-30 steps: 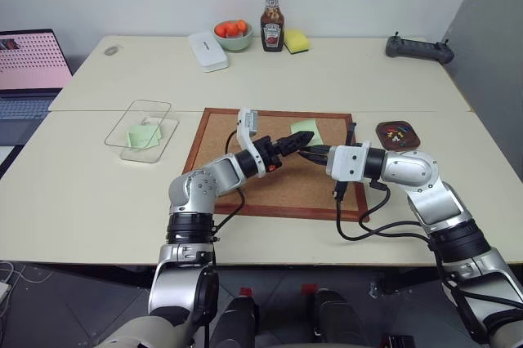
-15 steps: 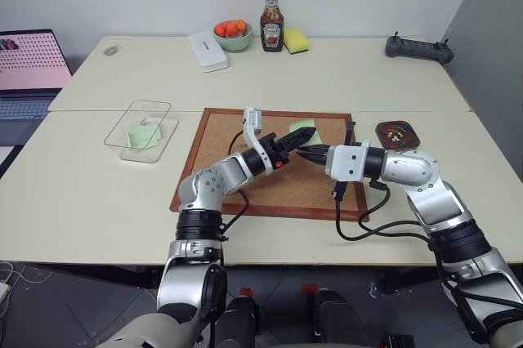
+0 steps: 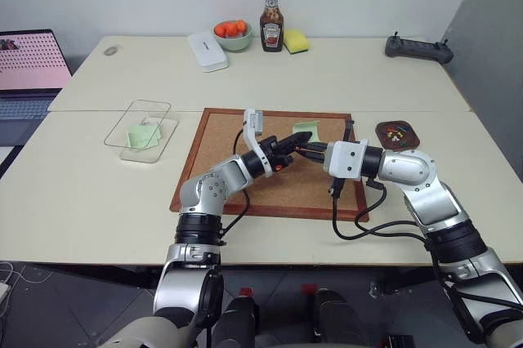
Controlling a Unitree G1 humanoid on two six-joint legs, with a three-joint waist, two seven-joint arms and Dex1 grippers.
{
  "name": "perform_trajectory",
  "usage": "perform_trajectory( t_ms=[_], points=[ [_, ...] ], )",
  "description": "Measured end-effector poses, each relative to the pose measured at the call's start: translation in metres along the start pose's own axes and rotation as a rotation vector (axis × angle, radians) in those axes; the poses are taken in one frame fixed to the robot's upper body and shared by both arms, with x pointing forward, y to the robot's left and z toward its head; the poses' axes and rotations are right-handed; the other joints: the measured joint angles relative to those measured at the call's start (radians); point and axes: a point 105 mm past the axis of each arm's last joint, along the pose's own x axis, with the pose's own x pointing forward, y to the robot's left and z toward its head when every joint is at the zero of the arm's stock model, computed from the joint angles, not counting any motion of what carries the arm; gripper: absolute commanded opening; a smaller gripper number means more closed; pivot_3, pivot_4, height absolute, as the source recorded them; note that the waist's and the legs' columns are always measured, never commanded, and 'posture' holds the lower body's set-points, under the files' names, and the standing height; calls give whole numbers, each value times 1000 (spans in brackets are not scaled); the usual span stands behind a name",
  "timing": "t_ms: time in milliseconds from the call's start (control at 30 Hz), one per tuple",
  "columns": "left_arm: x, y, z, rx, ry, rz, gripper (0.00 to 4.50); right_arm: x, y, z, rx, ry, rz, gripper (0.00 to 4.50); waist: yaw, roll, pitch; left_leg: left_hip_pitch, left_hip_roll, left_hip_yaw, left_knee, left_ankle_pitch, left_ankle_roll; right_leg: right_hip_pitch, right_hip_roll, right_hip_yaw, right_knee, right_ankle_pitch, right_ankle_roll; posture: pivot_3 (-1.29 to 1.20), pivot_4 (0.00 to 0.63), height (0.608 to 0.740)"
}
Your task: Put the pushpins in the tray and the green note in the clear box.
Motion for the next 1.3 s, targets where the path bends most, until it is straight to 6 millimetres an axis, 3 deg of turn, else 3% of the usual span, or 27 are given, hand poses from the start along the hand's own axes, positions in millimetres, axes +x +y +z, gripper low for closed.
perform_trajectory(
  t_ms=[300, 533, 800, 933, 1100, 1300],
  points=[
    [-2, 2, 3, 33, -29, 4, 60, -3, -17, 6, 93, -35, -104, 0, 0, 0, 0, 0, 0, 0, 0, -1, 1, 0, 0, 0, 0, 0, 0, 0, 150, 740],
    [-1, 4, 7, 35, -81, 23, 60, -5, -34, 16, 315, -94, -211, 0, 0, 0, 0, 0, 0, 0, 0, -2, 3, 0, 0, 0, 0, 0, 0, 0, 150, 740],
    [-5, 4, 10, 68, -107, 39, 60, -13, -45, 9, 439, -69, -303, 0, 0, 0, 0, 0, 0, 0, 0, -2, 4, 0, 0, 0, 0, 0, 0, 0, 150, 740],
    [-21, 7, 12, 155, -78, 85, 60, -38, -60, -11, 478, 14, -438, 0, 1, 0, 0, 0, 0, 0, 0, -2, 4, 0, 0, 0, 0, 0, -1, 0, 150, 740],
    [-39, 19, 12, 221, -43, 164, 60, -83, -57, -74, 499, 304, -586, 0, 3, 0, 0, 0, 0, 1, 0, -2, 4, 0, 0, 0, 0, 1, -1, 0, 150, 740],
    [-38, 16, 20, 258, -67, 189, 60, -124, -50, -133, 491, 613, -631, 0, 0, 0, 0, 0, -1, 2, 0, -2, 4, 0, 1, 1, 0, 2, -2, 0, 150, 740]
  ],
)
